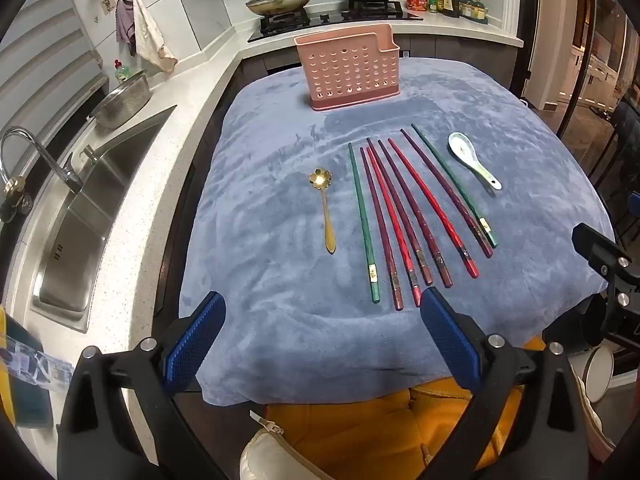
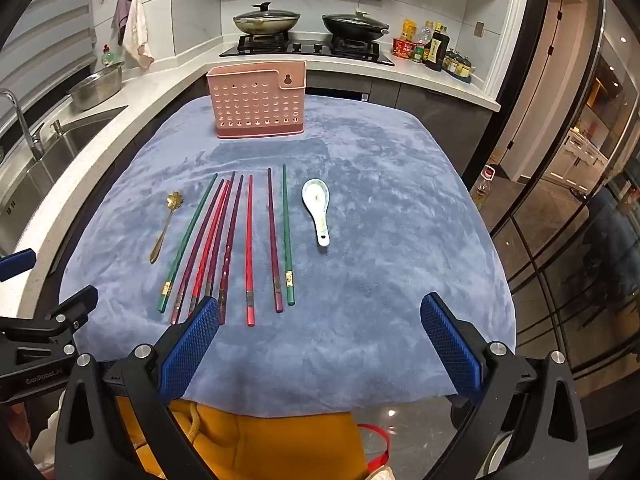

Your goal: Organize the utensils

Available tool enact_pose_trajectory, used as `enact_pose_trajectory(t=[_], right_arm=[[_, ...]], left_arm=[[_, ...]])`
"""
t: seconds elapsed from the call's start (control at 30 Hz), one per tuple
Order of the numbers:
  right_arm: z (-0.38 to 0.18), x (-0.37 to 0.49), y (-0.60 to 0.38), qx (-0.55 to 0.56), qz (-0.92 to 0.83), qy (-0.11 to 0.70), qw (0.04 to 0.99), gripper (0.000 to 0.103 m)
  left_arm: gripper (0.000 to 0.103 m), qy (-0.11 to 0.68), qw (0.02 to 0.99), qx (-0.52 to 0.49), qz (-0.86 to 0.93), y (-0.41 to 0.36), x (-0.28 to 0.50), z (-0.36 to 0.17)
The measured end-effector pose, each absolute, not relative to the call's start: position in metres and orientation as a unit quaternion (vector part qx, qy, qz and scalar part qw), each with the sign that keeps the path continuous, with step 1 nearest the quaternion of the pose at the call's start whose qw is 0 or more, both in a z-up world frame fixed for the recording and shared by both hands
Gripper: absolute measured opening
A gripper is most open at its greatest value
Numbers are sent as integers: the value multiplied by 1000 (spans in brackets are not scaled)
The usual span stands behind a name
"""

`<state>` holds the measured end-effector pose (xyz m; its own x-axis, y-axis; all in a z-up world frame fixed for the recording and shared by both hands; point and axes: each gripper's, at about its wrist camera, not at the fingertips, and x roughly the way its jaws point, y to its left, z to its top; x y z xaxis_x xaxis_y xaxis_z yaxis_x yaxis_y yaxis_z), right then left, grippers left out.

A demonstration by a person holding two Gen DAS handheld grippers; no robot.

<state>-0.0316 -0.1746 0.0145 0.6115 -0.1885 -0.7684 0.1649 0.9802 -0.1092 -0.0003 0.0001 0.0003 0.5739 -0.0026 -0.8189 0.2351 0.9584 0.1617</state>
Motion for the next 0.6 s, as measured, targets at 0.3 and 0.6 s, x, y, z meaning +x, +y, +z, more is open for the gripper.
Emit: enact_pose_trajectory(t=[0.3,0.6], right_arm=[[14,-31,-173,-14,-98,430,897,96],[16,-30,-172,-15,-98,432,897,96]], left_arm=[[93,458,877,128,-68,0,0,0],[93,458,877,129,-69,1,0,-1]])
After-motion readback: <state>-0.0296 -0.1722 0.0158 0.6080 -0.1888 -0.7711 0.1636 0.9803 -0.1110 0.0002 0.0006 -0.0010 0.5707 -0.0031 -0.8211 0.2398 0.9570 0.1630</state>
